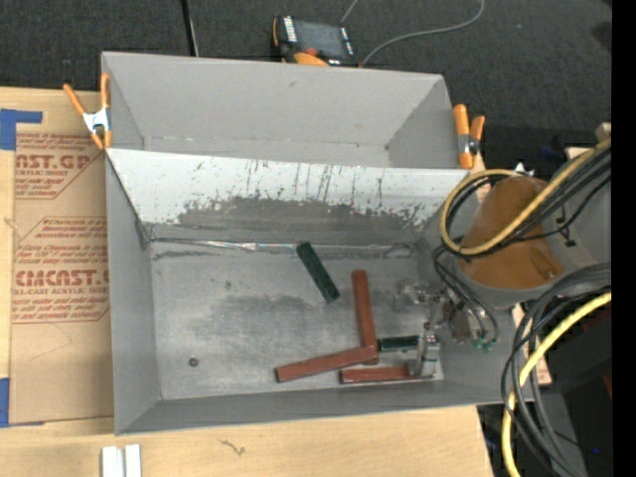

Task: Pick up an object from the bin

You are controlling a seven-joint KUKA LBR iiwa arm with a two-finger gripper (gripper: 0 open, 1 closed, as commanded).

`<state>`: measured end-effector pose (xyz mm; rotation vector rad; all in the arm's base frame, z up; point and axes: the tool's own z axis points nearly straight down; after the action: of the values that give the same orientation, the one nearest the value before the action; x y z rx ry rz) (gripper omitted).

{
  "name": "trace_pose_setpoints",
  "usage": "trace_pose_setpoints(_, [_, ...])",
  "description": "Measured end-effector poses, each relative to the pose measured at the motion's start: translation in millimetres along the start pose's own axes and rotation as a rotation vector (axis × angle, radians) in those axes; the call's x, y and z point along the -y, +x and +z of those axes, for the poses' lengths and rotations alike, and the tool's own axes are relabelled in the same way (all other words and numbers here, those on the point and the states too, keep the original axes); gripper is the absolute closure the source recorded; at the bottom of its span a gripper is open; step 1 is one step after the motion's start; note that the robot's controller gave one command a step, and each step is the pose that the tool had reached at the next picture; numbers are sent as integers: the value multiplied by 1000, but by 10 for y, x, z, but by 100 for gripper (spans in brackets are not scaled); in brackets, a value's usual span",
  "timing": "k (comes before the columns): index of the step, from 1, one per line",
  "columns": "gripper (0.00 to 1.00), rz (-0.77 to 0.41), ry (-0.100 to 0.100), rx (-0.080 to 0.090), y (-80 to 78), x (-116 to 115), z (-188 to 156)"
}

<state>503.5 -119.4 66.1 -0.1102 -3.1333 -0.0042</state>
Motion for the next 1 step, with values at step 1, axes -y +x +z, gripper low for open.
trace_pose_setpoints(1, [0,-23,-2,8,106,-776,-345])
